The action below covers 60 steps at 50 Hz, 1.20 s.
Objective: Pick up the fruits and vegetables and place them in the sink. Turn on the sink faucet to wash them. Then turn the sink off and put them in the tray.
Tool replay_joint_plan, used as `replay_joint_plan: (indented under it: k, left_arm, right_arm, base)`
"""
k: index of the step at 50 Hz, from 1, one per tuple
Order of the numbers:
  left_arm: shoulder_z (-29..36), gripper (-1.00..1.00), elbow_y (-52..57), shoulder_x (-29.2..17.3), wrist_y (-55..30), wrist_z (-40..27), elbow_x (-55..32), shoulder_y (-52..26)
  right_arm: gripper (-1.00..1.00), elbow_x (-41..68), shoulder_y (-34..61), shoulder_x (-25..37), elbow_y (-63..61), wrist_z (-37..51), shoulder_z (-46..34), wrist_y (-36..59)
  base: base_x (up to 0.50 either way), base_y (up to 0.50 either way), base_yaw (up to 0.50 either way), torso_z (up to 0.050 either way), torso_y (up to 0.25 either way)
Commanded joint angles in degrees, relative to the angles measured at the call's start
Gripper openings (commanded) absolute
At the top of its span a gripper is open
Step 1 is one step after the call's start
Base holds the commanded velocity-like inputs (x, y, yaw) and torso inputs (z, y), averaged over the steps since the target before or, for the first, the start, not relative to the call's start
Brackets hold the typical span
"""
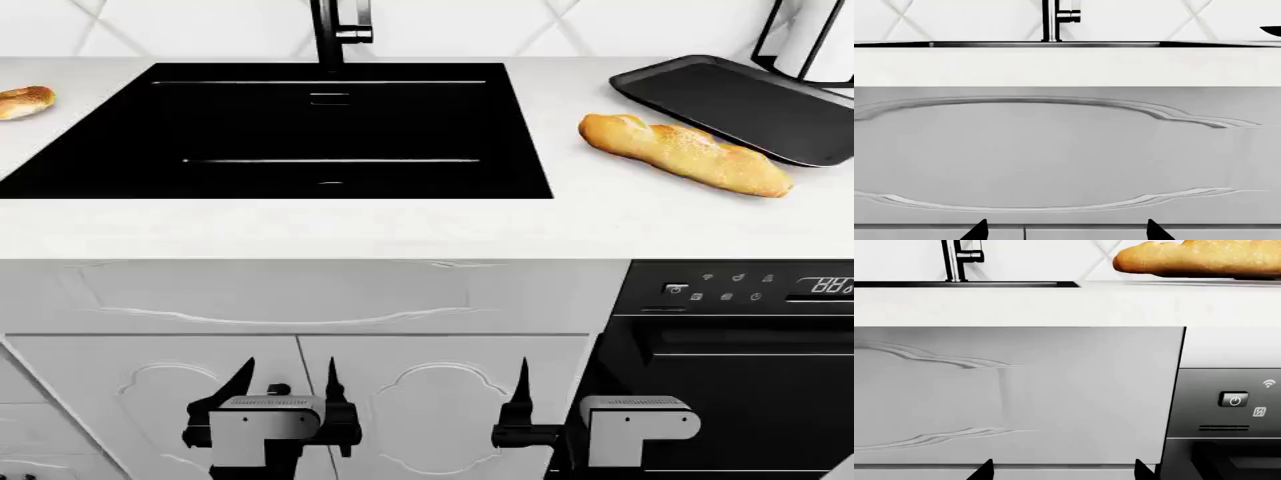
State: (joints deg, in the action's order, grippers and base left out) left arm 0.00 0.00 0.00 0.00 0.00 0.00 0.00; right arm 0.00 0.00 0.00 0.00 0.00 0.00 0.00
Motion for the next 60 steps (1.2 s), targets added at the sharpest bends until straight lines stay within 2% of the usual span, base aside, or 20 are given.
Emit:
replay_joint_plan:
  k: [1,8,11,17,23,29,36,41,46,50,60]
  left_arm:
    - [1.0,1.0,0.1,-0.9,0.2,-1.2,-0.8,0.1]
    - [2.3,1.0,5.7,-2.7,-4.1,-3.1,-1.1,1.1]
    - [2.9,1.0,10.9,-3.6,-9.8,-3.3,-0.9,0.6]
    - [2.2,1.0,25.1,-5.8,-25.4,-1.5,-4.4,-4.1]
    - [-0.5,1.0,41.8,-8.8,-49.3,0.0,-9.9,-13.6]
    - [-5.8,1.0,50.5,-11.1,-71.4,1.1,-15.4,-28.7]
    - [-12.2,1.0,54.1,-13.4,-87.0,4.6,-20.1,-40.0]
    - [-15.6,1.0,54.5,-15.8,-89.9,2.8,-25.0,-43.5]
    - [-21.0,1.0,50.8,-20.8,-89.9,-12.0,-47.1,-46.4]
    - [-22.2,1.0,49.5,-23.2,-89.8,-18.6,-56.5,-47.8]
    - [-23.1,1.0,48.0,-26.2,-88.9,-25.4,-66.3,-49.6]
  right_arm:
    - [1.0,0.9,-0.1,0.8,-0.3,1.3,-1.1,0.1]
    - [1.0,1.8,1.0,2.1,-1.4,3.9,-2.7,1.6]
    - [1.0,1.8,1.4,2.7,-4.6,4.7,-3.0,5.4]
    - [1.0,2.4,3.8,4.5,-16.4,5.0,-3.5,19.1]
    - [1.0,5.4,7.7,7.0,-27.7,2.9,-3.2,33.6]
    - [1.0,11.8,13.8,9.4,-37.0,-0.6,-0.8,47.9]
    - [1.0,17.0,22.2,11.5,-43.3,-2.5,1.8,60.1]
    - [1.0,17.7,26.7,12.9,-45.2,-2.5,0.9,64.2]
    - [1.0,19.1,31.3,13.4,-46.4,-2.9,0.5,68.5]
    - [1.0,20.0,34.0,13.5,-46.9,-3.1,0.7,70.5]
    - [1.0,21.2,37.8,12.7,-46.8,-3.2,0.8,71.1]
  base:
    - [0.0,0.0,0.0,0.0,0.0]
    - [0.0,0.0,0.0,0.0,0.0]
    - [0.0,0.0,0.0,0.0,0.0]
    - [0.0,0.0,0.0,0.021,0.0]
    - [0.0,0.0,0.0,0.05,0.0]
    - [0.0,0.03,0.0,0.05,0.0]
    - [0.0,0.5,0.0,0.05,0.0]
    - [0.0,0.5,0.0,0.05,0.0]
    - [0.0,0.5,0.0,0.05,0.0]
    - [0.0,0.5,0.0,0.05,0.0]
    - [0.0,0.5,0.0,0.05,0.0]
